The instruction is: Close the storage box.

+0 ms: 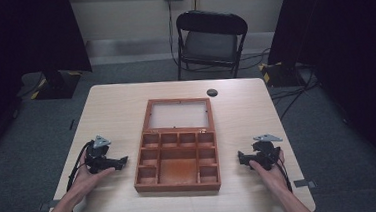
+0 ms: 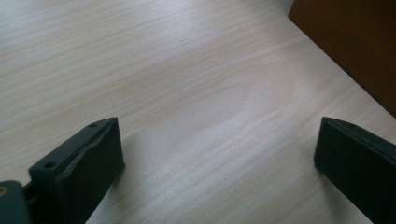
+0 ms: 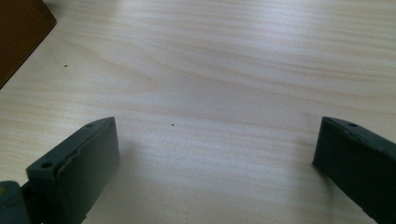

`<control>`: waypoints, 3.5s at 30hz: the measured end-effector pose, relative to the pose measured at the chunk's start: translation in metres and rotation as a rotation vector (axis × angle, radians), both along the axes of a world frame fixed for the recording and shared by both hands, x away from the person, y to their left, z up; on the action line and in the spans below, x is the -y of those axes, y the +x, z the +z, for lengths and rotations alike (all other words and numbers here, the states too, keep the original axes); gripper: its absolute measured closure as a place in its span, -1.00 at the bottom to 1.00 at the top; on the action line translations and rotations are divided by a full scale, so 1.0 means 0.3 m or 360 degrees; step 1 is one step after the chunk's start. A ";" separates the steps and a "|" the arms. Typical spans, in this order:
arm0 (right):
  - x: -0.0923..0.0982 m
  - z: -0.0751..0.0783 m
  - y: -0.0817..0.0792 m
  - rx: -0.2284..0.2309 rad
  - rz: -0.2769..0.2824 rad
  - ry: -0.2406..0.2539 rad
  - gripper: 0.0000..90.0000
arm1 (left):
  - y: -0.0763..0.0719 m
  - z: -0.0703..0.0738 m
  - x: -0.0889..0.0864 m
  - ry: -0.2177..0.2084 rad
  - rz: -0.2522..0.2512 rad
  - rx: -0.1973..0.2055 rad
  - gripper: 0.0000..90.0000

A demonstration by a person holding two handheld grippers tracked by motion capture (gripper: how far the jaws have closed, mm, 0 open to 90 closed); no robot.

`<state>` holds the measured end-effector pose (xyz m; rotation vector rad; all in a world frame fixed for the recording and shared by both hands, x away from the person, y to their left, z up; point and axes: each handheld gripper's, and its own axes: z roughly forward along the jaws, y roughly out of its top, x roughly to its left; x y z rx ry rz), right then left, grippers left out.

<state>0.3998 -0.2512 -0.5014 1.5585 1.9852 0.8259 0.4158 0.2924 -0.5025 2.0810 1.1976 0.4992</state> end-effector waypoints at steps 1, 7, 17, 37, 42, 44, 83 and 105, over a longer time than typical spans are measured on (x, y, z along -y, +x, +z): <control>0.000 0.000 0.000 0.0000 0.0001 0.0000 -1.00 | -0.002 0.003 -0.002 0.0001 0.0006 -0.0002 -0.94; -0.007 0.007 -0.007 -0.0013 0.0008 -0.0010 -0.93 | -0.003 0.016 -0.015 -0.0080 -0.0001 -0.0016 -0.64; -0.017 0.049 -0.008 0.0012 0.0081 0.0013 -0.66 | -0.003 0.071 0.013 -0.0101 -0.0051 -0.0043 -0.56; -0.097 0.171 0.048 0.0161 0.0300 0.0191 -0.56 | 0.026 0.193 0.085 -0.0233 -0.0056 0.0089 -0.51; -0.138 0.198 0.074 0.0201 0.0385 0.0273 -0.44 | 0.055 0.210 0.104 -0.0242 -0.0047 0.0109 -0.50; -0.151 0.203 0.084 0.0220 0.0387 0.0272 -0.42 | 0.067 0.215 0.109 -0.0248 -0.0039 0.0127 -0.50; -0.353 0.100 0.423 -0.0089 0.0274 0.0394 -0.64 | 0.355 0.117 0.275 -0.0348 0.0016 -0.0146 -0.57; -0.377 0.067 0.466 -0.0306 0.0265 0.0653 -0.73 | 0.385 0.097 0.318 -0.0443 0.0025 -0.0279 -0.65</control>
